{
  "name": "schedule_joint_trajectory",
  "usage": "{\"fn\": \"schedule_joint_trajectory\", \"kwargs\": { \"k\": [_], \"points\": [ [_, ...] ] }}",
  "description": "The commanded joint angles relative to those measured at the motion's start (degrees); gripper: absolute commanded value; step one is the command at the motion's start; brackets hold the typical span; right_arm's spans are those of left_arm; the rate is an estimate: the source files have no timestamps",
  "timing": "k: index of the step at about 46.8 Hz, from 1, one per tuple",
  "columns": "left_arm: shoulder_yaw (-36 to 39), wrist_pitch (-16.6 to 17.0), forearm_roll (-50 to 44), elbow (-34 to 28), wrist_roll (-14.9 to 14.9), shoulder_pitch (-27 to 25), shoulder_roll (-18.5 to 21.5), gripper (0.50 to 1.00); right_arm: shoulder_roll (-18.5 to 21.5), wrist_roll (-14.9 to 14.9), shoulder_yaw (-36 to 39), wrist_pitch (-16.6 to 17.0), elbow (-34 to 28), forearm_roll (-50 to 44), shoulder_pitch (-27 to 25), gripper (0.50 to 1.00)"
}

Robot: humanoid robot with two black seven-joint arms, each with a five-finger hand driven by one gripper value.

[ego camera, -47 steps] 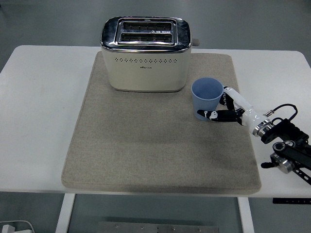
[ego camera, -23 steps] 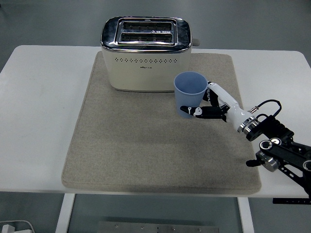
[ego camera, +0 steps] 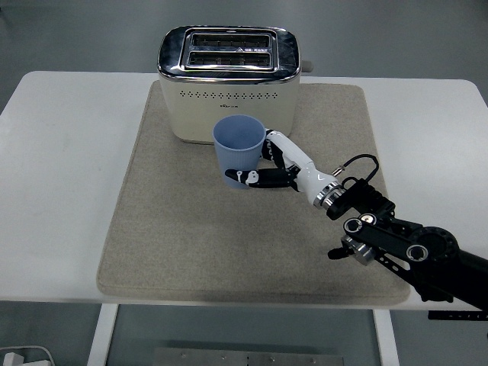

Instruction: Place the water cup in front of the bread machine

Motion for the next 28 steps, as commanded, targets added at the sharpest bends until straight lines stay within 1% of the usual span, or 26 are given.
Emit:
{"fn": "schedule_joint_trajectory", "kwargs": {
  "k": [1,12,13,15,20,23,24,25,26,28],
  "points": [
    [0.0,0.0,0.0,0.1,0.0,0.0,0.0,1.000,2.0,0.0,-0.1,0.2,-2.3,-0.3,0.3,0.527],
    [0.0,0.0,0.0,0.0,0.0,0.0,0.0,1.000,5.7,0.2,-1.3,0.1,-6.8,-0.5,2.6,0.539],
    [0.0,0.0,0.0,0.1,0.0,0.0,0.0,1.000,5.8,0.3,-1.3,0.1,-7.2,-0.5,2.6,0.545],
    [0.0,0.0,0.0,0.1,0.0,0.0,0.0,1.000,6.2,0.3,-1.3,0.0,-7.7,-0.4,2.6,0.574],
    [0.0,0.0,0.0,0.0,0.0,0.0,0.0,1.000,6.3,0.4,-1.3,0.0,-7.9,-0.5,2.6,0.594],
    [0.0,0.0,0.0,0.0,0.0,0.0,0.0,1.000,6.2,0.6,-1.3,0.0,-7.9,-0.5,2.6,0.625],
    [0.0,0.0,0.0,0.1,0.0,0.0,0.0,1.000,6.2,0.6,-1.3,0.0,-7.9,-0.4,2.6,0.651],
    [0.0,0.0,0.0,0.0,0.0,0.0,0.0,1.000,6.2,0.6,-1.3,0.0,-7.9,-0.4,2.6,0.688],
    [0.0,0.0,0.0,0.1,0.0,0.0,0.0,1.000,6.2,0.6,-1.3,0.0,-7.9,-0.4,2.5,0.739],
    [0.0,0.0,0.0,0.0,0.0,0.0,0.0,1.000,6.2,0.6,-1.4,0.1,-7.9,-0.4,2.5,0.866]
  ]
}}
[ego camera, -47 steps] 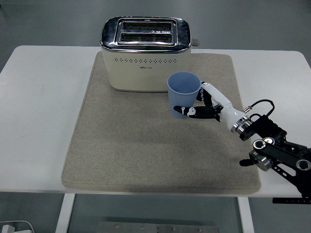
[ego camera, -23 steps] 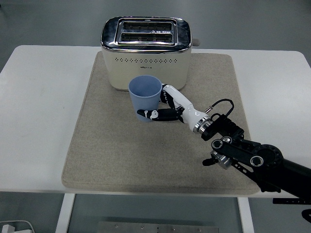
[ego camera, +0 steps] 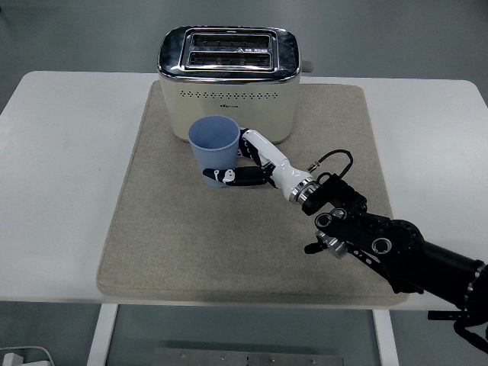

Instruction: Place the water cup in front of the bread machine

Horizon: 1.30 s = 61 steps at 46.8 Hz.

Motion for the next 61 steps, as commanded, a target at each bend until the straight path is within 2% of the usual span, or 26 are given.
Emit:
{"fn": "schedule_joint_trajectory", "kwargs": {
  "k": [1,4,32,44,61],
  "points": [
    [0.0,0.0,0.0,0.0,0.0,0.0,0.0,1.000,0.0,0.0,-0.1,0.1,0.0,0.1,-0.1,0.903],
    [0.0,0.0,0.0,0.0,0.0,0.0,0.0,1.000,0.0,0.0,-0.1,0.1,0.0,0.1,-0.1,0.917],
    [0.0,0.0,0.0,0.0,0.0,0.0,0.0,1.000,-0.2,0.0,-0.1,0.2,0.1,0.1,0.1,0.917],
    [0.0,0.0,0.0,0.0,0.0,0.0,0.0,1.000,-2.2,0.2,-0.1,0.6,0.9,0.1,-0.1,0.917],
    [0.0,0.0,0.0,0.0,0.0,0.0,0.0,1.000,-6.3,0.2,-0.1,0.7,5.6,0.2,-0.5,0.917]
  ]
}}
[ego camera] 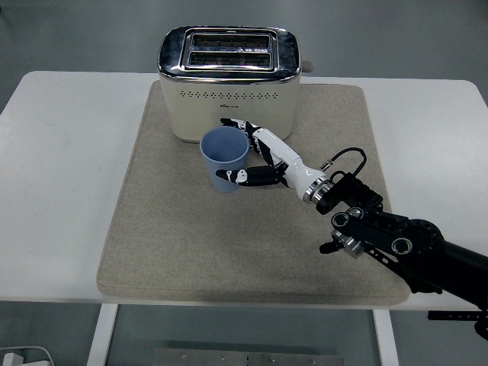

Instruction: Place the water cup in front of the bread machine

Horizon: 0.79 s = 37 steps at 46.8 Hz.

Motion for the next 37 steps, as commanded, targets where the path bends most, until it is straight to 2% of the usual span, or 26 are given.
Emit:
{"fn": "schedule_joint_trajectory", "kwargs": {
  "k": [1,16,23,30,37],
  "points": [
    [0.0,0.0,0.0,0.1,0.0,0.0,0.0,1.000,-0.9,0.0,0.0,0.0,0.3,0.1,0.0,0.917],
    [0.0,0.0,0.0,0.0,0.0,0.0,0.0,1.000,-4.6,0.1,0.0,0.0,1.5,0.1,-0.5,0.917],
    [0.0,0.0,0.0,0.0,0.0,0.0,0.0,1.000,-8.2,0.3,0.1,0.0,3.2,0.1,-1.0,0.917],
    [0.0,0.0,0.0,0.0,0.0,0.0,0.0,1.000,-13.5,2.1,0.4,0.0,4.7,0.1,-3.2,0.919],
    [0.0,0.0,0.0,0.0,0.0,0.0,0.0,1.000,-18.1,5.4,1.1,-0.1,4.7,0.4,-5.8,0.919]
  ]
}}
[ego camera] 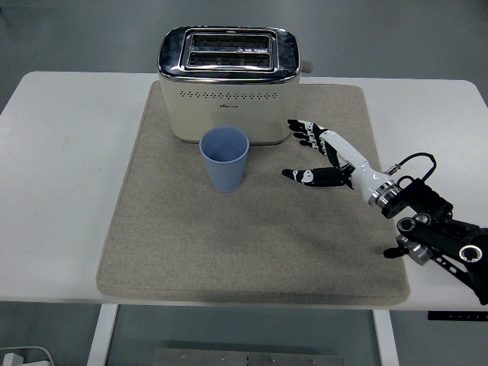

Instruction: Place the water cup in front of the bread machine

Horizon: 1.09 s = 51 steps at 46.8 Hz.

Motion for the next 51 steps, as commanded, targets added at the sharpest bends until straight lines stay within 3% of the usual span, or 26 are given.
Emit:
{"fn": "schedule_joint_trajectory", "kwargs": {
  "k": [1,6,13,19,23,31,39,46,51],
  "points": [
    [0.0,0.0,0.0,0.0,0.0,0.0,0.0,1.000,-2.6,1.9,0.3,-0.1,0.1,0.5,-1.2,0.917],
    [0.0,0.0,0.0,0.0,0.0,0.0,0.0,1.000,-5.2,3.7,0.6,-0.3,0.1,0.8,-1.7,0.917],
    [0.0,0.0,0.0,0.0,0.0,0.0,0.0,1.000,-7.7,4.0,3.0,0.2,-1.8,2.6,-1.4,0.917],
    [0.0,0.0,0.0,0.0,0.0,0.0,0.0,1.000,-7.4,3.5,6.4,3.2,-6.5,5.4,-0.3,0.917],
    [0.0,0.0,0.0,0.0,0.0,0.0,0.0,1.000,-6.2,3.3,8.6,3.8,-11.5,6.6,1.0,0.917],
    [0.0,0.0,0.0,0.0,0.0,0.0,0.0,1.000,0.5,3.2,8.8,4.0,-21.4,9.6,3.9,0.917],
    [0.0,0.0,0.0,0.0,0.0,0.0,0.0,1.000,2.4,1.1,8.6,3.9,-22.9,16.4,5.8,0.917],
    [0.0,0.0,0.0,0.0,0.0,0.0,0.0,1.000,4.5,-2.7,8.6,4.0,-24.6,17.1,9.0,0.917],
    [0.0,0.0,0.0,0.0,0.0,0.0,0.0,1.000,6.5,-3.4,8.5,4.1,-27.3,17.1,11.3,0.917]
  ]
}}
